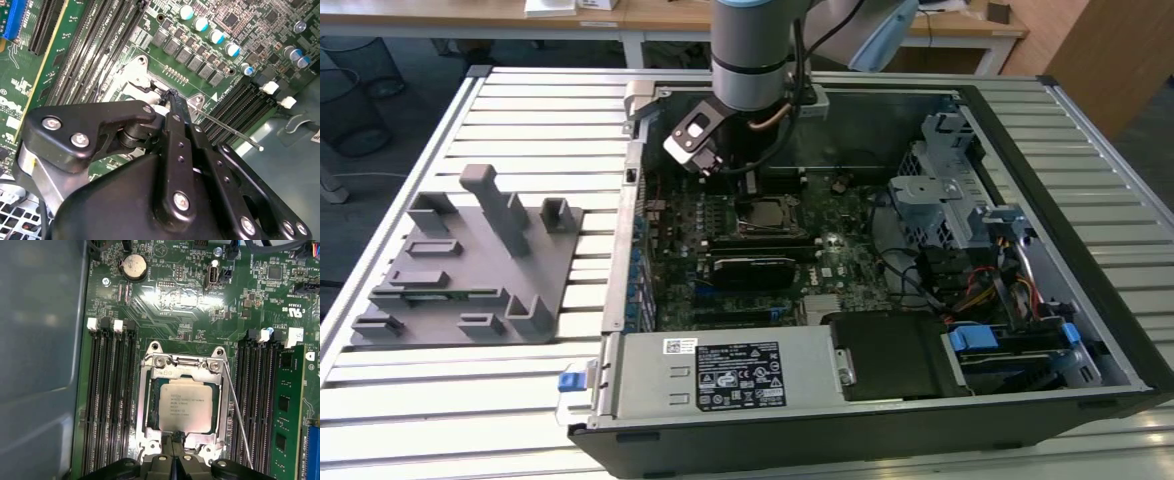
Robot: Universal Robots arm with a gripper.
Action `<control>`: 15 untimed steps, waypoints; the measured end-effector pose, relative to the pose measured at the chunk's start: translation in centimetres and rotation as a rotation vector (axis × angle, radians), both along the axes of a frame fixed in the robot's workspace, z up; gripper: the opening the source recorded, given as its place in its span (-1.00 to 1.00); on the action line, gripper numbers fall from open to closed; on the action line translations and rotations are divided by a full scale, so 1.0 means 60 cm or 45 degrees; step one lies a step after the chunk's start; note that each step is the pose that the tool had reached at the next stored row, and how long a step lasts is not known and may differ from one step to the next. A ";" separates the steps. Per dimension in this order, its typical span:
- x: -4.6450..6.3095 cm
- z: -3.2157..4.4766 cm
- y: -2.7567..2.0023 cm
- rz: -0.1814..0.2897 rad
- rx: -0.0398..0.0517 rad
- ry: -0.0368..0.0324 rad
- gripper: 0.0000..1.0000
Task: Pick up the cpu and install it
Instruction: 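Close the cpu cover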
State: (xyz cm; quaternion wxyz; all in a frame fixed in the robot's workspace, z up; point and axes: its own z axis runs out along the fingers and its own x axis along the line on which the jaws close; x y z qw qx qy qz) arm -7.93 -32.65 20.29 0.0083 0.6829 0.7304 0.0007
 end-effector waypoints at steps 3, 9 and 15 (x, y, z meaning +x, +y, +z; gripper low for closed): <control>0.000 0.003 0.0000 0.000 0.000 0.0000 -0.79; 0.017 0.003 0.0000 0.000 0.000 0.0019 -0.79; 0.031 0.003 0.0000 0.000 0.000 0.0020 -0.79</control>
